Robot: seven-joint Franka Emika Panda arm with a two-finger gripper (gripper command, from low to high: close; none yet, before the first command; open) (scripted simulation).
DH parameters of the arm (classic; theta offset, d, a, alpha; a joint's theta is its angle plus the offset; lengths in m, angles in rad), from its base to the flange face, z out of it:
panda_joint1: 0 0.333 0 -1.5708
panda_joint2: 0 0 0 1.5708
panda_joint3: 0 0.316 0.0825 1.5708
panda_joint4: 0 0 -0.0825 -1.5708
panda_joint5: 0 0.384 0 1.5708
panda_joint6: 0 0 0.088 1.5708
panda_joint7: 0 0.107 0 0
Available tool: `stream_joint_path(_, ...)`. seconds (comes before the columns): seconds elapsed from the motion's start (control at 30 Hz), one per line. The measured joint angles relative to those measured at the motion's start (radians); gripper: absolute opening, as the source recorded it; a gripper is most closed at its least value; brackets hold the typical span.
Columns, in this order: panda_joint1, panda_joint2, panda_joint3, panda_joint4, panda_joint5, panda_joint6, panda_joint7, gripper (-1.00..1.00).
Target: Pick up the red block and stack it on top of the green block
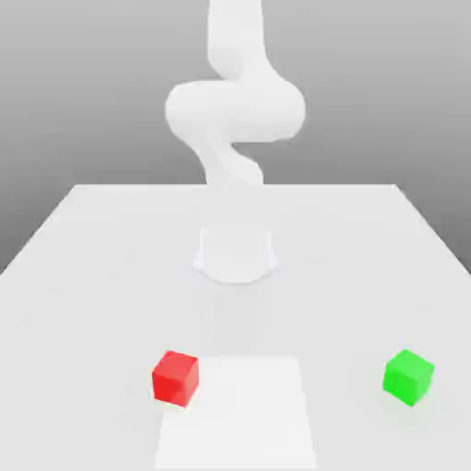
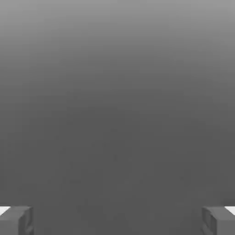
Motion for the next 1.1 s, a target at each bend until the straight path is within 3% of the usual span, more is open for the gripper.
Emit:
stream_joint_path(0.4, 0.222, 0.317, -0.298, -0.170, 0.111, 0.168, -0.602, 0.00)
stream_joint_path(0.73, 0.320, 0.577, -0.433, -0.309, 0.175, 0.306, -1.075, 0.00)
stream_joint_path(0.87, 0.319, 0.662, -0.455, -0.366, 0.150, 0.365, -1.228, 0.00)
stream_joint_path(1.1, 0.256, 0.754, -0.474, -0.438, 0.007, 0.460, -1.362, 0.00)
